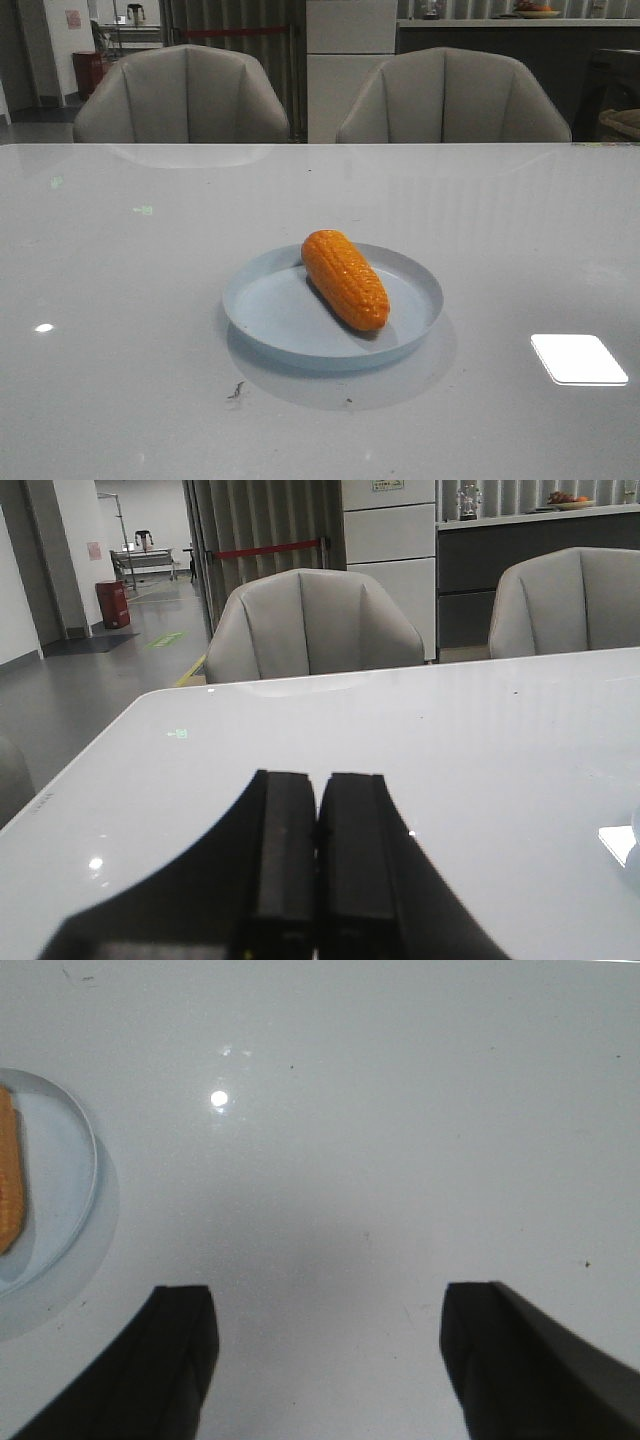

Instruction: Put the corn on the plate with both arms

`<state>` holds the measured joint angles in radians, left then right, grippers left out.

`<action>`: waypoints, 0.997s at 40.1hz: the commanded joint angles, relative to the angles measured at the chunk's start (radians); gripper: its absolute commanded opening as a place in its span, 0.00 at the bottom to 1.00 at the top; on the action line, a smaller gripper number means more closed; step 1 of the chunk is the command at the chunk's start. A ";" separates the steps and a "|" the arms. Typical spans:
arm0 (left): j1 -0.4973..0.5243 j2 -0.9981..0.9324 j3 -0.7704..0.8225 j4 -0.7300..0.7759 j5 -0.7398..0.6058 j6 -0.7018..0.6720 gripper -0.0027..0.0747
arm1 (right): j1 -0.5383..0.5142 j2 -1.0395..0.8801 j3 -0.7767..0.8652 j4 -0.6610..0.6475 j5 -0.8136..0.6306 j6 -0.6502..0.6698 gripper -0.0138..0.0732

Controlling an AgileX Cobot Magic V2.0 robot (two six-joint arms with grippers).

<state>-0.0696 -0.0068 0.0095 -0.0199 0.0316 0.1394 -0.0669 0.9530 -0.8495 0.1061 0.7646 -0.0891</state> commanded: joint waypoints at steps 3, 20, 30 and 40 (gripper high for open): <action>-0.008 0.004 0.039 -0.009 -0.079 -0.006 0.16 | -0.008 -0.014 -0.029 0.007 -0.055 -0.011 0.82; -0.008 0.004 0.039 -0.009 -0.079 -0.006 0.16 | -0.006 -0.014 -0.029 0.019 -0.067 -0.011 0.75; -0.008 0.004 0.039 -0.009 -0.079 -0.006 0.16 | -0.006 -0.074 -0.008 0.142 -0.070 -0.011 0.32; -0.008 0.004 0.039 -0.009 -0.079 -0.006 0.16 | 0.018 -0.246 0.114 0.150 -0.183 -0.011 0.20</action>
<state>-0.0696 -0.0068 0.0095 -0.0199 0.0316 0.1394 -0.0528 0.7735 -0.7548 0.2367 0.7018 -0.0891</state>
